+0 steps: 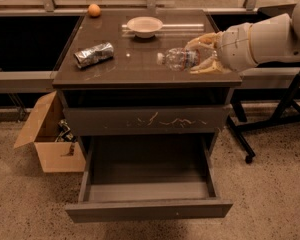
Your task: Pick water bottle from middle drawer and place on counter
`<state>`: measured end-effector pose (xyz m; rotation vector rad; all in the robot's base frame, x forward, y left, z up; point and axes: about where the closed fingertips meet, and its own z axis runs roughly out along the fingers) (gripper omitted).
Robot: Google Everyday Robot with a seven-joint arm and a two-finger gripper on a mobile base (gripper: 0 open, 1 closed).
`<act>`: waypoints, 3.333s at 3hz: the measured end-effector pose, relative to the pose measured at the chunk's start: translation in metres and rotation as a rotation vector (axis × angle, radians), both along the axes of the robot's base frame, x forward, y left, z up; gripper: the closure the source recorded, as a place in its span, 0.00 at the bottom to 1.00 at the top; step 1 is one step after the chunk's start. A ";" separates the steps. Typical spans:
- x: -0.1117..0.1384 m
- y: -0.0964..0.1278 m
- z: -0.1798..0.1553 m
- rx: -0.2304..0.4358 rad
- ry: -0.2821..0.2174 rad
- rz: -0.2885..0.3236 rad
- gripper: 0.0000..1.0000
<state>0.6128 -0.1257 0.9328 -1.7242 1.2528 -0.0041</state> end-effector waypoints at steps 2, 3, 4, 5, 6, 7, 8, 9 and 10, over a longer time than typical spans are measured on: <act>0.054 0.001 0.003 0.082 0.018 -0.004 1.00; 0.087 0.000 0.004 0.104 0.031 -0.027 1.00; 0.123 -0.002 -0.004 0.103 0.066 -0.076 0.85; 0.151 -0.006 -0.015 0.086 0.106 -0.131 0.62; 0.170 -0.007 -0.026 0.068 0.145 -0.168 0.38; 0.182 -0.007 -0.032 0.052 0.167 -0.190 0.15; 0.189 -0.008 -0.034 0.047 0.178 -0.207 0.00; 0.192 -0.014 -0.023 0.057 0.158 -0.225 0.00; 0.192 -0.014 -0.023 0.057 0.158 -0.225 0.00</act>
Offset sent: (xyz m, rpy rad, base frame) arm 0.0913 -0.0061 0.0105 0.1355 0.0206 -0.0271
